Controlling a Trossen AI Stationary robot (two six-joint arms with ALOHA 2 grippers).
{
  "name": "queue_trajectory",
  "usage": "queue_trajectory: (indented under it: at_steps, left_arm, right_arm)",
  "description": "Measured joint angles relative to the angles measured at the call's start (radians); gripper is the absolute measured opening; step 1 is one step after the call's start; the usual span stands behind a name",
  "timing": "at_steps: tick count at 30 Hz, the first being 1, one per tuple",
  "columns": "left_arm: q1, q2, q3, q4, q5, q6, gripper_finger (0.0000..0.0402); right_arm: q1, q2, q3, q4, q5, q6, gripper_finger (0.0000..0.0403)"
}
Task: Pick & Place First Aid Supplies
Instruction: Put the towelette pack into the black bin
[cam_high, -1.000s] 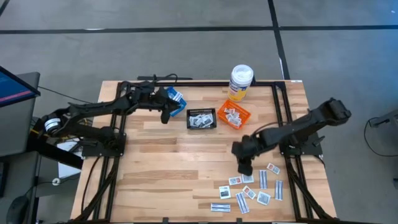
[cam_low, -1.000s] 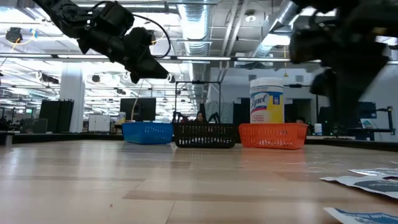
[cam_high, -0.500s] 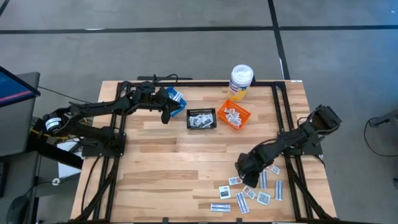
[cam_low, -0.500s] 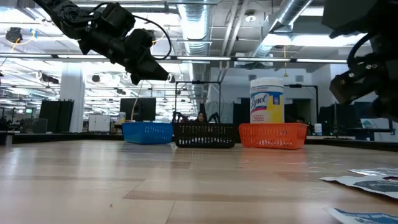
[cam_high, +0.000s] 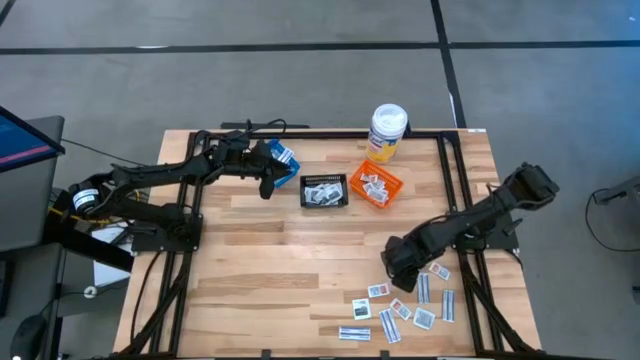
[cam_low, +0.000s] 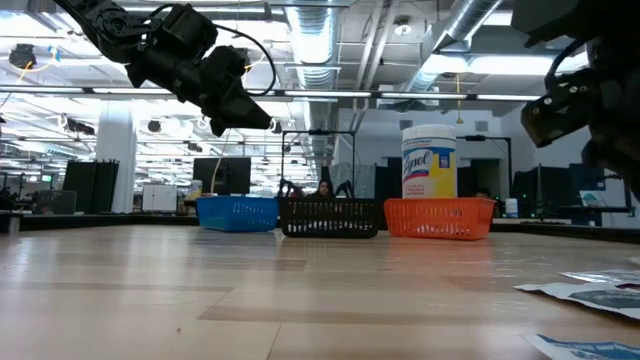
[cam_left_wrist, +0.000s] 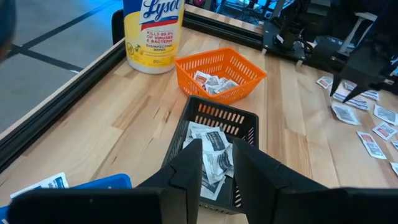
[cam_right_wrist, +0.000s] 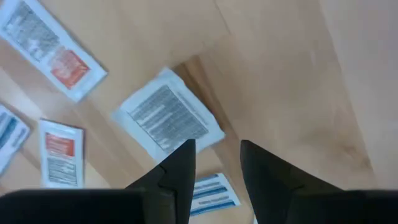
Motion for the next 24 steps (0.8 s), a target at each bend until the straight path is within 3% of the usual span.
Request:
queue_trajectory:
  at_steps: [8, 15, 24]
  left_arm:
    - [0.000, 0.000, 0.000, 0.000, 0.000, 0.000, 0.0089]
    - [0.000, 0.000, 0.000, 0.000, 0.000, 0.000, 0.0089]
    - [0.000, 0.000, 0.000, 0.000, 0.000, 0.000, 0.0089]
  right_arm:
    - [-0.018, -0.001, -0.014, 0.055, 0.030, 0.013, 0.0120]
    - [-0.016, 0.000, -0.091, 0.097, -0.012, 0.115, 0.0120]
    - [-0.015, -0.001, -0.110, 0.145, -0.031, 0.131, 0.0115]
